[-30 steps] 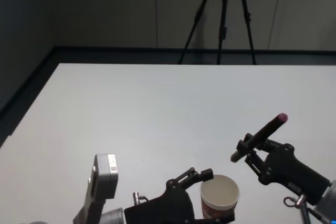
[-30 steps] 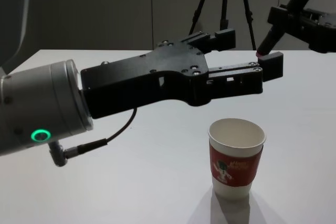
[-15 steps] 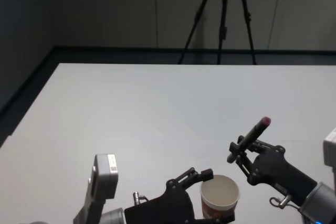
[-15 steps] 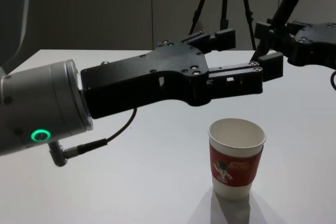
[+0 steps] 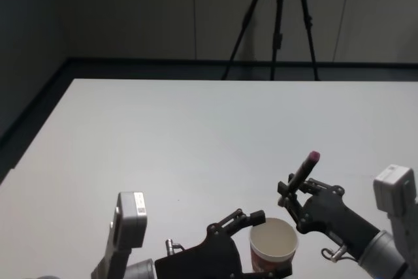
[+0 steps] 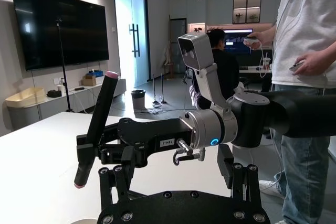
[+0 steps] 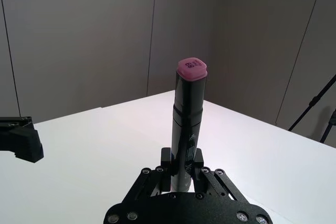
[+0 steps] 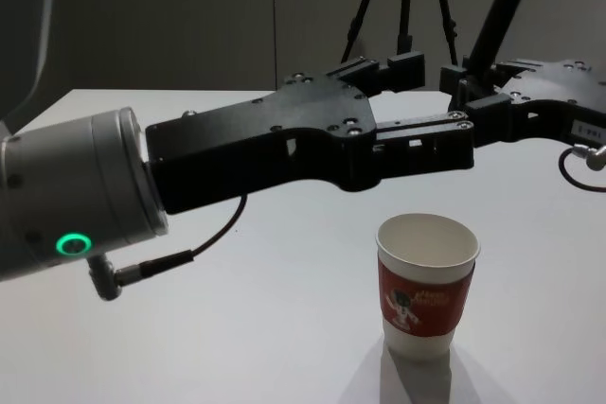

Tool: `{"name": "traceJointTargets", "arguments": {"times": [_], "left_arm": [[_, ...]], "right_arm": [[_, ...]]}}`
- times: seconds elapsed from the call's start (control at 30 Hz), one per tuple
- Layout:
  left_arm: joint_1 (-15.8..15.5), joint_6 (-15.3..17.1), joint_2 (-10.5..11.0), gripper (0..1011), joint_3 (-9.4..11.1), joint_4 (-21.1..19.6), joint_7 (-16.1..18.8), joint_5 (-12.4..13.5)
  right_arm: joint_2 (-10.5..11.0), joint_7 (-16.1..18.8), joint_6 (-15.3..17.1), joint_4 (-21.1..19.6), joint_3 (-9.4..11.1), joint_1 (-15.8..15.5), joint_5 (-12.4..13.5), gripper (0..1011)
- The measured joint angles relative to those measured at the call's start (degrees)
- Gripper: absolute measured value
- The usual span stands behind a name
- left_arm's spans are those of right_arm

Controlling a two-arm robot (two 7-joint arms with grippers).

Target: Place the pen into the pen holder.

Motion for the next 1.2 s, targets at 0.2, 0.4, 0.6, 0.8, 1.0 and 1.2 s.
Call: {"name": "traceJointTargets", "arguments": {"times": [0.2,0.4,0.6,0.8,1.0,1.2], "left_arm": [[0.0,0.0,0.0,1001,0.0,0.0,0.0,0.0],[0.0,0.0,0.0,1001,0.0,0.0,0.0,0.0],[0.0,0.0,0.0,1001,0.0,0.0,0.0,0.0],[0.0,0.0,0.0,1001,0.0,0.0,0.0,0.0],[0.0,0.0,0.0,1001,0.0,0.0,0.0,0.0],[0.0,0.0,0.0,1001,0.0,0.0,0.0,0.0]], "right_arm": [[-0.9,-1.0,0.5,0.6,0.2,-0.3,-1.8,229],[-1.3,-1.6,0.8,1.3,0.6,-0.5,-3.2,229],[-1.9,-1.9,1.8,2.0,1.1,-0.6,-4.3,229],[-2.7,-1.9,3.1,2.5,1.2,-0.5,-5.6,229],[-3.7,-2.0,4.3,3.0,0.9,-0.2,-7.1,229],[-4.7,-2.2,5.7,3.8,0.7,0.1,-8.5,229]]}}
